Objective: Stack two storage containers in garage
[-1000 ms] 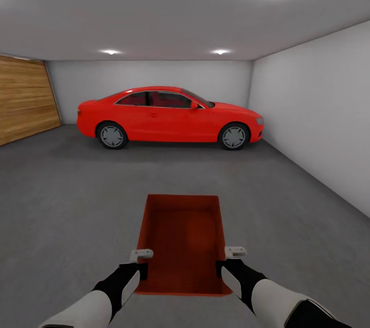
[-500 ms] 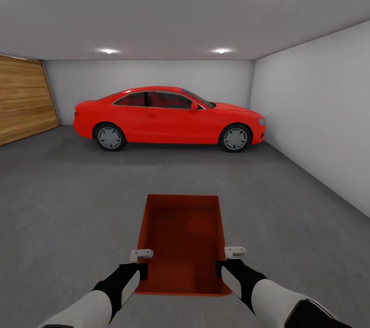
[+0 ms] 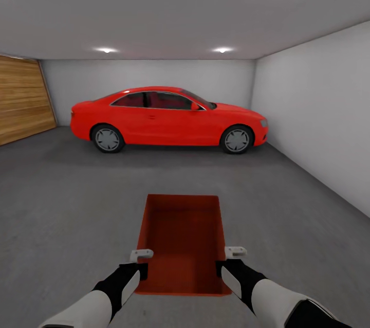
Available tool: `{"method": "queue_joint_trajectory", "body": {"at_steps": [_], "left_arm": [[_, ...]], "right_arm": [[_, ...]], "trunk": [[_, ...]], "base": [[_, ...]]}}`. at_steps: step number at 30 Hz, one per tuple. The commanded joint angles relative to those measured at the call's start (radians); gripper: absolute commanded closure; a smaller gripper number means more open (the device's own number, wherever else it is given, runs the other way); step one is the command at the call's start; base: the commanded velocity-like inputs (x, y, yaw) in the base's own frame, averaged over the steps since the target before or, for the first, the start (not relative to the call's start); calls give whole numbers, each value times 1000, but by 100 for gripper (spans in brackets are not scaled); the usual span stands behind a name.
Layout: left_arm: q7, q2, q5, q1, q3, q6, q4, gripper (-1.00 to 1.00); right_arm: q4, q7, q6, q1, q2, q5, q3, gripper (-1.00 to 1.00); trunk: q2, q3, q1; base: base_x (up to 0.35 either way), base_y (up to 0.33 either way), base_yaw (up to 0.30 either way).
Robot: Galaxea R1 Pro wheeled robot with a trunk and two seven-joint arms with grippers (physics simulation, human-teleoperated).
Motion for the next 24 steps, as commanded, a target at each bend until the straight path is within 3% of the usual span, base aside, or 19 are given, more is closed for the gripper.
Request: {"method": "queue_joint_trajectory", "body": {"at_steps": [1, 24], "left_arm": [[11, 1, -3, 1, -15, 7, 3, 100], [11, 1, -3, 1, -15, 7, 3, 100]], "right_arm": [[-2, -10, -31, -1, -2, 32, -7, 100], [-2, -10, -31, -1, -2, 32, -7, 100]], "trunk": [[-1, 0, 1], [-1, 0, 1]], "base": [[322, 16, 0], [322, 67, 0]]}}
